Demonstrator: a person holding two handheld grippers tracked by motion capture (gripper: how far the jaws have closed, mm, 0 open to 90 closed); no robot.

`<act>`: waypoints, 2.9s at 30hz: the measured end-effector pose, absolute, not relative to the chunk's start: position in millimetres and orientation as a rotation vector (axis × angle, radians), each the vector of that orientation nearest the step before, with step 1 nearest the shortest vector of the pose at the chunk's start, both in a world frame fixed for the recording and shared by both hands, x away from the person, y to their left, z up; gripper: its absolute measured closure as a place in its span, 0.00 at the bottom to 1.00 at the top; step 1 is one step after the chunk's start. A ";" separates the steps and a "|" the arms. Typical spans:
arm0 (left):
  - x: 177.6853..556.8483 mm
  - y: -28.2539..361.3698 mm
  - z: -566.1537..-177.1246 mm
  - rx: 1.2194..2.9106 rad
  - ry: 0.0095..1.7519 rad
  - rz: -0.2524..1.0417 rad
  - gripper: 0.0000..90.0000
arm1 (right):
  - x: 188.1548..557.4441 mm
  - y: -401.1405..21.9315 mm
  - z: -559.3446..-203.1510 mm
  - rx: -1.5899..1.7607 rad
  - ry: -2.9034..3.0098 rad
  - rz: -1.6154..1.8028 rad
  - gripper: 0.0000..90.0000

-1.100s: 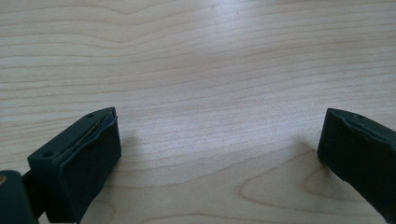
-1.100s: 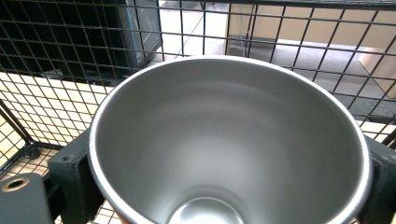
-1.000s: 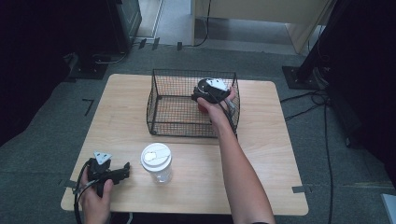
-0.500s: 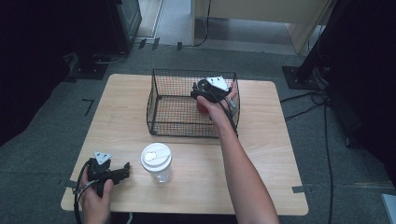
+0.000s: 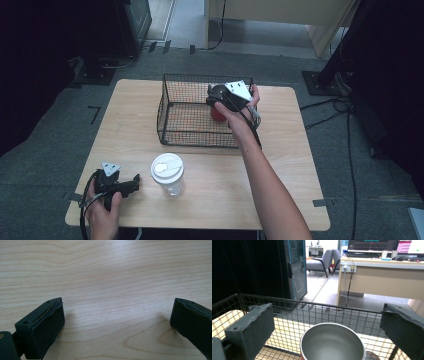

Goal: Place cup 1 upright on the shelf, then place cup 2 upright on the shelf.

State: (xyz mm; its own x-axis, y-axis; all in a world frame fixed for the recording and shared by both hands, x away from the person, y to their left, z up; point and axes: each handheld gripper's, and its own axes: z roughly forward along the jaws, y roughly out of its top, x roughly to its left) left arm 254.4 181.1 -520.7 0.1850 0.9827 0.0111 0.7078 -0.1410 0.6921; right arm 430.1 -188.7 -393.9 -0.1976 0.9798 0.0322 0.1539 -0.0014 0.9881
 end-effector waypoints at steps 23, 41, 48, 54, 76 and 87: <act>254.3 181.0 -520.7 1.914 1.582 0.647 0.00 | 336.4 -225.1 -402.6 1.151 1.537 1.339 0.00; 254.4 181.0 -520.8 1.914 1.581 0.648 0.00 | 261.1 -253.0 -443.2 1.117 1.591 1.296 0.00; 254.3 181.2 -520.7 1.917 1.580 0.648 0.00 | 241.5 -258.2 -464.5 1.152 1.606 1.313 0.00; 254.3 181.2 -520.7 1.917 1.580 0.648 0.00 | 227.2 -260.2 -479.7 1.159 1.633 1.312 0.00; 254.4 181.2 -520.7 1.916 1.580 0.648 0.00 | 196.2 -229.1 -513.2 1.117 1.814 1.330 0.00; 254.4 181.2 -520.7 1.917 1.580 0.648 0.00 | 196.7 -208.6 -514.1 1.089 1.860 1.366 0.00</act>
State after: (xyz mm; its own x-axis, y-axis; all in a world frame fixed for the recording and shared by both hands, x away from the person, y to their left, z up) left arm 254.4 181.2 -520.7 0.1862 0.9824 0.0121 0.7082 -0.1428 0.6914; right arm 196.7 -208.6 -514.1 -0.4978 0.8672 0.0133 0.2722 0.1417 0.9518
